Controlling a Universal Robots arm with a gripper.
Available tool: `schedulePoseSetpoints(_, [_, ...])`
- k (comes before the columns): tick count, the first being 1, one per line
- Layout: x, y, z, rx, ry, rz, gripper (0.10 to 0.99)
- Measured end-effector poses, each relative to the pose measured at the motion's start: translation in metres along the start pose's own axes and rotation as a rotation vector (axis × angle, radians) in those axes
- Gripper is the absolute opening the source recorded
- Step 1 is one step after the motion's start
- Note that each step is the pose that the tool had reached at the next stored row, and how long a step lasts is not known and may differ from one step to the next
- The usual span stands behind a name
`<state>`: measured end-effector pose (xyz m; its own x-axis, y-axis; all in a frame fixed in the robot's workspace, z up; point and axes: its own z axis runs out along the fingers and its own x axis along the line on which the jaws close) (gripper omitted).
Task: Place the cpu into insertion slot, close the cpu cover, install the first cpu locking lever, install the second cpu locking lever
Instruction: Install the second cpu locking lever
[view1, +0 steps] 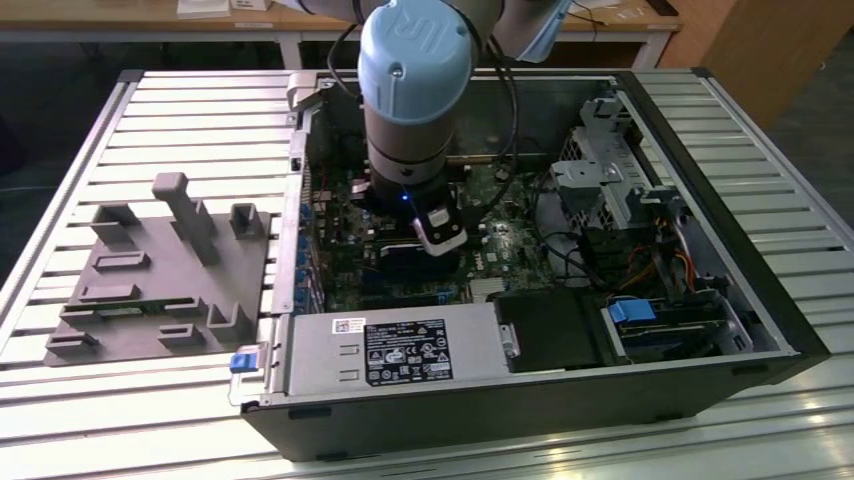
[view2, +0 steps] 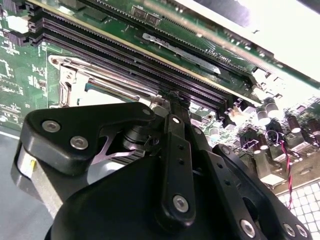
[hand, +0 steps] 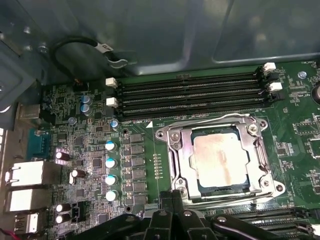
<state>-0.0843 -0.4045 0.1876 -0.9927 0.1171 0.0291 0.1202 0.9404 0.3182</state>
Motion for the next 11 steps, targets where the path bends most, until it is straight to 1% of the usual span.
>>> schedulePoseSetpoints(4, [0.0, 0.0005, -0.0016, 0.009, -0.0007, -0.001, 0.102])
schedulePoseSetpoints(8, [0.0001, 0.0014, -0.0043, 0.01, -0.0008, -0.002, 0.102])
schedulePoseSetpoints(11, [0.0003, 0.0027, -0.008, 0.01, -0.0008, -0.002, 0.102])
